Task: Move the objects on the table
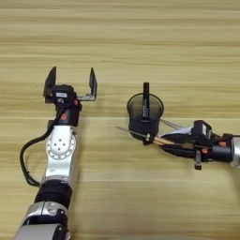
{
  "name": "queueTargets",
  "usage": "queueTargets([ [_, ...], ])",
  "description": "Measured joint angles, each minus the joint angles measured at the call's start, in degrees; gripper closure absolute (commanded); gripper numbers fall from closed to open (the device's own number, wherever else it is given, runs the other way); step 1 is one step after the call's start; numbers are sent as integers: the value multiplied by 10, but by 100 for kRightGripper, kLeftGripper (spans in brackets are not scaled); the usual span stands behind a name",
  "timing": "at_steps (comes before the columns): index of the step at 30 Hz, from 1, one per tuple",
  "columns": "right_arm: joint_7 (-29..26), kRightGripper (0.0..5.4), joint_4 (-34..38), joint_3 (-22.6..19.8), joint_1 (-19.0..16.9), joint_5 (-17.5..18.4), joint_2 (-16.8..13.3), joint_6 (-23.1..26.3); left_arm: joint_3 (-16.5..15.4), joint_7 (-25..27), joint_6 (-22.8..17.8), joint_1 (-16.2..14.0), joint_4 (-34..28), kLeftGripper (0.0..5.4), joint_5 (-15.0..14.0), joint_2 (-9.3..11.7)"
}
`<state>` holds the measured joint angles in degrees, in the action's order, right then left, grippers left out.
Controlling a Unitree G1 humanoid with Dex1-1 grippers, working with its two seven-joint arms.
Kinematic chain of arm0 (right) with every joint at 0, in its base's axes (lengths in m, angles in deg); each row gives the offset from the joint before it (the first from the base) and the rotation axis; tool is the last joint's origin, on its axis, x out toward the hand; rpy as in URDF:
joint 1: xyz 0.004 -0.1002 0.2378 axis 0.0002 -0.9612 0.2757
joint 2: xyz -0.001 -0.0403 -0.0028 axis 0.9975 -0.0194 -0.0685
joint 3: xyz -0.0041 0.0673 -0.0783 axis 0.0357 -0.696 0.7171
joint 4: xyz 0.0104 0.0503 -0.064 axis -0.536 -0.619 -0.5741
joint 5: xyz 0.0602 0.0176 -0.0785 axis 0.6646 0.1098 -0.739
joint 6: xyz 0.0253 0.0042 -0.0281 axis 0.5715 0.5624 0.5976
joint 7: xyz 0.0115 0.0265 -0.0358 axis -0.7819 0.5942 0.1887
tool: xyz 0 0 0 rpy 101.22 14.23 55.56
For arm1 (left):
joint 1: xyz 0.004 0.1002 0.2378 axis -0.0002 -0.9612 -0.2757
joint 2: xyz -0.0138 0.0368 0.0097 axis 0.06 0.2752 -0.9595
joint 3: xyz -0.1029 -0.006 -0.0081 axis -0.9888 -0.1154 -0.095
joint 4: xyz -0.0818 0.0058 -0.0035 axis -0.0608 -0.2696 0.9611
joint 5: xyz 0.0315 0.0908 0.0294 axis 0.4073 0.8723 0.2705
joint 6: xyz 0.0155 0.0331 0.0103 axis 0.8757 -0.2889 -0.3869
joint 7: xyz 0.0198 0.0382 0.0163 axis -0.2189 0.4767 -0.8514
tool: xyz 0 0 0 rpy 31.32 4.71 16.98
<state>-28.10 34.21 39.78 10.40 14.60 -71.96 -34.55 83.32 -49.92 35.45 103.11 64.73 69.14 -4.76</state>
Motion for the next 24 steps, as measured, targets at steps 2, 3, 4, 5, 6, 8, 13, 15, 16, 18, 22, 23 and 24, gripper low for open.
queueTargets([
  [2,-4,451,13,-4,0,9,-6,3,0,0,0,0,0,0,0,0],
  [3,-5,451,17,-5,0,10,-7,3,0,1,0,0,1,0,0,0],
  [4,-5,451,20,-6,0,13,-8,5,0,1,0,0,1,0,0,0],
  [5,-5,451,26,-9,0,18,-10,10,0,1,0,1,1,0,0,0],
  [6,-5,451,33,-12,0,22,-11,13,0,1,1,1,1,0,0,0],
  [8,-5,451,48,-25,1,32,-19,17,0,1,1,1,1,0,0,0],
  [13,-7,451,88,-52,7,61,-42,45,1,0,1,2,2,0,1,0],
  [15,-8,451,99,-57,14,65,-48,52,2,-1,1,2,2,0,1,0],
  [16,-8,451,101,-58,19,65,-52,54,3,-1,1,2,2,0,1,0],
  [18,-9,451,103,-63,34,65,-61,62,4,-1,1,2,4,0,2,0],
  [22,-22,451,103,-68,79,64,-88,77,7,-2,2,3,6,0,2,-1],
  [23,-29,451,102,-68,90,62,-96,79,9,-2,2,4,7,0,2,-2],
  [24,-33,451,100,-67,100,60,-102,81,9,-2,3,5,8,0,3,-2],
])
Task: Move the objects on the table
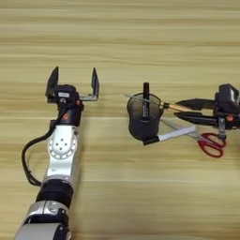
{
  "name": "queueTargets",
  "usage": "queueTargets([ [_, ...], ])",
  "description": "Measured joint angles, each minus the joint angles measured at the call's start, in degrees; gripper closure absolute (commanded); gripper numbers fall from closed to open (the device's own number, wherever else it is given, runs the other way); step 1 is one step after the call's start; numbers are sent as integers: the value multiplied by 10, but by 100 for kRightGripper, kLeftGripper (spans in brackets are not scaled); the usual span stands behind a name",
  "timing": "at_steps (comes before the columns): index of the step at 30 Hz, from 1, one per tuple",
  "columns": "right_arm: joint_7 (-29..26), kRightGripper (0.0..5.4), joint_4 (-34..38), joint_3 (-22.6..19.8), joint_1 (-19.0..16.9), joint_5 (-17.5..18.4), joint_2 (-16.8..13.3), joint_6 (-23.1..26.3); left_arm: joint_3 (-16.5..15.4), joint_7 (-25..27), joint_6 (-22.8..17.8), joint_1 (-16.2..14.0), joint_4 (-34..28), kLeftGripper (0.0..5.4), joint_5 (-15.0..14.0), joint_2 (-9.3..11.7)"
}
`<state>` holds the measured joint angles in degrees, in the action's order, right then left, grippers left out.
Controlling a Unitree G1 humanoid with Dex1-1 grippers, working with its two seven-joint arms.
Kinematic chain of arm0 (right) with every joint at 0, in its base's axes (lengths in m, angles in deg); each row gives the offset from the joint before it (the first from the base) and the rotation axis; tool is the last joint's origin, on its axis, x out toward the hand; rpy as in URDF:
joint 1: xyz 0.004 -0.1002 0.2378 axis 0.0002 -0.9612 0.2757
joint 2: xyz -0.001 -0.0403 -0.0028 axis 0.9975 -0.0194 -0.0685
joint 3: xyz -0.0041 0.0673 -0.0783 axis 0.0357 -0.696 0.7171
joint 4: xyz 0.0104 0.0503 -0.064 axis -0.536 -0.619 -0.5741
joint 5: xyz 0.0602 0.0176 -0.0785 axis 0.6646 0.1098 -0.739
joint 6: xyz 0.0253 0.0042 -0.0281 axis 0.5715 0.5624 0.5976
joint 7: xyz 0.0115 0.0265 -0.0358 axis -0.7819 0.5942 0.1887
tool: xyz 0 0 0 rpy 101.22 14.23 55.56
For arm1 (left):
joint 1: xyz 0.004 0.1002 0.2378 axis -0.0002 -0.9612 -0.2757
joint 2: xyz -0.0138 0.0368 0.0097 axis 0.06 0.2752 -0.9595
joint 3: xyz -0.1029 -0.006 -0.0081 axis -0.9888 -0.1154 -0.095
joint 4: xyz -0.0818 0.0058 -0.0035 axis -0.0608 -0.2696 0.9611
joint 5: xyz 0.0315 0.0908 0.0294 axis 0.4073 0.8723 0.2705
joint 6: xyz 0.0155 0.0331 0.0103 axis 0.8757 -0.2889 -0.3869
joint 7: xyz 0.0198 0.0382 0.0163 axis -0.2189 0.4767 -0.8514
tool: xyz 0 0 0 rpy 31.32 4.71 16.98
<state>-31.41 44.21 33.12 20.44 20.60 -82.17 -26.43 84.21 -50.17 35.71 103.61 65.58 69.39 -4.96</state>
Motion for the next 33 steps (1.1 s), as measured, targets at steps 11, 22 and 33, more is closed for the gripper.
queueTargets([
  [11,-69,451,-106,69,162,-95,-32,5,3,-1,5,10,13,0,1,-2],
  [22,-127,451,-189,150,329,-202,-28,-23,12,-2,7,16,20,0,2,-2],
  [33,-174,451,-253,230,366,-304,-18,-87,18,-11,11,16,20,0,16,-3],
])
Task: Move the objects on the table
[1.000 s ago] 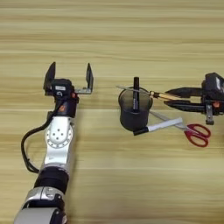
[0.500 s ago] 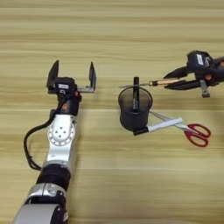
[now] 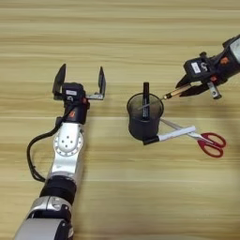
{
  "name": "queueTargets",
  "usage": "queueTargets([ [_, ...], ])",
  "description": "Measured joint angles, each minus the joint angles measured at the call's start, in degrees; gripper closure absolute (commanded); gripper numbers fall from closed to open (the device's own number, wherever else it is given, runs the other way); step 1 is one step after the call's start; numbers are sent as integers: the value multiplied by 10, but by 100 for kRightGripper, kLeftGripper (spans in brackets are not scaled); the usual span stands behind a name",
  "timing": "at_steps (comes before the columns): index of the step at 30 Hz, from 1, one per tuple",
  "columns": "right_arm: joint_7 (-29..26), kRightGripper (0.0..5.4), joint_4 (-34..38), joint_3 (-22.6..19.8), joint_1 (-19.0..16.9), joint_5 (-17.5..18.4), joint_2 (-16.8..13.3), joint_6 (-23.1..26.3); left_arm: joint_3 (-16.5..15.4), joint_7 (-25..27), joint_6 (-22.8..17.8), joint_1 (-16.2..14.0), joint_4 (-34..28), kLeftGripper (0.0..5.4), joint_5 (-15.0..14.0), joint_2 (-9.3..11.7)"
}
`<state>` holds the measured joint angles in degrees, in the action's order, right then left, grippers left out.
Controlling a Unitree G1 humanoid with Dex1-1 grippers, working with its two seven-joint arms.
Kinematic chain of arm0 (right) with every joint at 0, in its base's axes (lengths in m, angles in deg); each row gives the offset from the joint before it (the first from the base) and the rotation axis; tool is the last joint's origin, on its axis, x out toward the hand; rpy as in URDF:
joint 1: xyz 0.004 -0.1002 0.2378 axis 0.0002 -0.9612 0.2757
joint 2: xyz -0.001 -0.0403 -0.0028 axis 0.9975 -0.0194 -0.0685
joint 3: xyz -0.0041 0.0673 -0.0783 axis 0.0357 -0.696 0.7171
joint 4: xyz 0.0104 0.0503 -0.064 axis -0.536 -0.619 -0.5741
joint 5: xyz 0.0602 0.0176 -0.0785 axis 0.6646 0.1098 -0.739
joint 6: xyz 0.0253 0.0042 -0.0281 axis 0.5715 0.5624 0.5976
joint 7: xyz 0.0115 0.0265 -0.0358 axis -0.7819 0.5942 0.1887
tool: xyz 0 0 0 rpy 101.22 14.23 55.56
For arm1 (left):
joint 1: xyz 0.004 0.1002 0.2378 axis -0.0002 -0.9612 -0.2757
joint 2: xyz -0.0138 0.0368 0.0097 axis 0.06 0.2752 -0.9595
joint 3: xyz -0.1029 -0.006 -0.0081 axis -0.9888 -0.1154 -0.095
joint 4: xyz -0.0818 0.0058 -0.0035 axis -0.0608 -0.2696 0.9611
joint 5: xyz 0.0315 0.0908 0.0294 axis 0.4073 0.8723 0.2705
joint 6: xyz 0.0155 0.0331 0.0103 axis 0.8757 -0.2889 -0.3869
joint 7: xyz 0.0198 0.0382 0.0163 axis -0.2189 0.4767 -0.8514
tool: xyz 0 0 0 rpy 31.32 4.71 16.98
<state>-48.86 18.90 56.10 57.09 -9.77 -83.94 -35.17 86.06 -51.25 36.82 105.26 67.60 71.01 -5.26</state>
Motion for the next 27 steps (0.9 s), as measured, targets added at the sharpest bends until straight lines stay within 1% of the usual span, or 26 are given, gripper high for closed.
queueTargets([
  [2,-4,451,-7,5,0,-10,1,-8,1,0,0,0,-1,0,0,0],
  [7,-5,451,-11,9,0,-19,8,-18,3,0,0,0,-3,0,0,0],
  [10,-8,451,-9,13,0,-19,20,-18,4,0,0,0,-3,0,0,0],
  [14,-8,451,-8,13,0,-19,28,-16,5,0,0,0,-4,0,0,0],
  [19,-3,451,-5,13,0,-19,48,-13,5,-1,0,0,-4,0,2,0],
  [27,2,451,-5,13,0,-20,66,-7,6,-2,0,0,-4,0,4,-1],
])
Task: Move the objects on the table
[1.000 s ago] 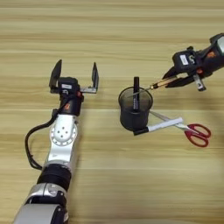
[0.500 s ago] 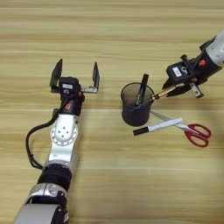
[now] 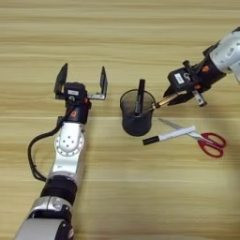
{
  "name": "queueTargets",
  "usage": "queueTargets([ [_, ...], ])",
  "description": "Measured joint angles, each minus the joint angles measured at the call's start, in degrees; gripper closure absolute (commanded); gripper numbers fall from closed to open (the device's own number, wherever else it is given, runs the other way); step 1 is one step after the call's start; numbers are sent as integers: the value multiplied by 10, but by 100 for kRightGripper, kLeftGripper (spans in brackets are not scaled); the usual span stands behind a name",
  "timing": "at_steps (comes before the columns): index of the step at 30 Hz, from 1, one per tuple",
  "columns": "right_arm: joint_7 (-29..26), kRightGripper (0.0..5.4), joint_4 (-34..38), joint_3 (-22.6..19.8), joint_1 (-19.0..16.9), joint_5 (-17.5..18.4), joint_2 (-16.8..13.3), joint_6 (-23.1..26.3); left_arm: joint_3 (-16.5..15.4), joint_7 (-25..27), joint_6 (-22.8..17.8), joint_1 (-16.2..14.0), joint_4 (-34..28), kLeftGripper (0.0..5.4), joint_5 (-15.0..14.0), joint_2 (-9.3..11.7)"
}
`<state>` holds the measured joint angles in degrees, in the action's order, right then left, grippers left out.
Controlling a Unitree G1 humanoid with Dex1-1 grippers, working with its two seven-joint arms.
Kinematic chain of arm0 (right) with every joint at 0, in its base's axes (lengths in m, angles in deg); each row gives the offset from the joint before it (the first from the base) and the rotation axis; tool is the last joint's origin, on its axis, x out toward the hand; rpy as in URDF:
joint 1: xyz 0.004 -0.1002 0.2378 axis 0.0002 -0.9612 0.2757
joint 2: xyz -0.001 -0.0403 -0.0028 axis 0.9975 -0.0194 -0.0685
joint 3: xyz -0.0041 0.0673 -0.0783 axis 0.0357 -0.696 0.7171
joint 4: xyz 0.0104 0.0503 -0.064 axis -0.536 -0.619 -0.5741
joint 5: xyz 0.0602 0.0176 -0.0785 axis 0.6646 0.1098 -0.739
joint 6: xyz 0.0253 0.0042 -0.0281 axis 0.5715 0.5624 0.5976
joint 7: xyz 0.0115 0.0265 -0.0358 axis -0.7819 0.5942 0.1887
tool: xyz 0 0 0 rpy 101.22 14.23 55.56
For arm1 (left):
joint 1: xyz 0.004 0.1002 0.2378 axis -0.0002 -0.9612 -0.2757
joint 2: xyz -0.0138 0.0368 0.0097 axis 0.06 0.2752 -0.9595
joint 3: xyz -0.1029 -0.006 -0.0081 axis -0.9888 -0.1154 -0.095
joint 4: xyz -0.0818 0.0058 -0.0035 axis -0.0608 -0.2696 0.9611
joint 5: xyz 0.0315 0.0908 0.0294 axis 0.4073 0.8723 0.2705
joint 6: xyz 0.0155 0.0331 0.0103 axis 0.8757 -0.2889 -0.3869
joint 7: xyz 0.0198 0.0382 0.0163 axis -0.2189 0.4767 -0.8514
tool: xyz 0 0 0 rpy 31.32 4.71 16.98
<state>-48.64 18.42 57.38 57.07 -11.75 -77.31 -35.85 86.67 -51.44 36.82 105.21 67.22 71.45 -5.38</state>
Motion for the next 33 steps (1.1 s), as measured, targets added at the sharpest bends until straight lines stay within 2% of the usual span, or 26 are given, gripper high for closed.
queueTargets([
  [21,-6,451,-28,0,51,-18,5,-11,0,-3,0,0,0,0,2,-8],
  [33,-15,451,-43,19,57,-40,26,-13,0,-4,0,0,0,0,2,-9],
])
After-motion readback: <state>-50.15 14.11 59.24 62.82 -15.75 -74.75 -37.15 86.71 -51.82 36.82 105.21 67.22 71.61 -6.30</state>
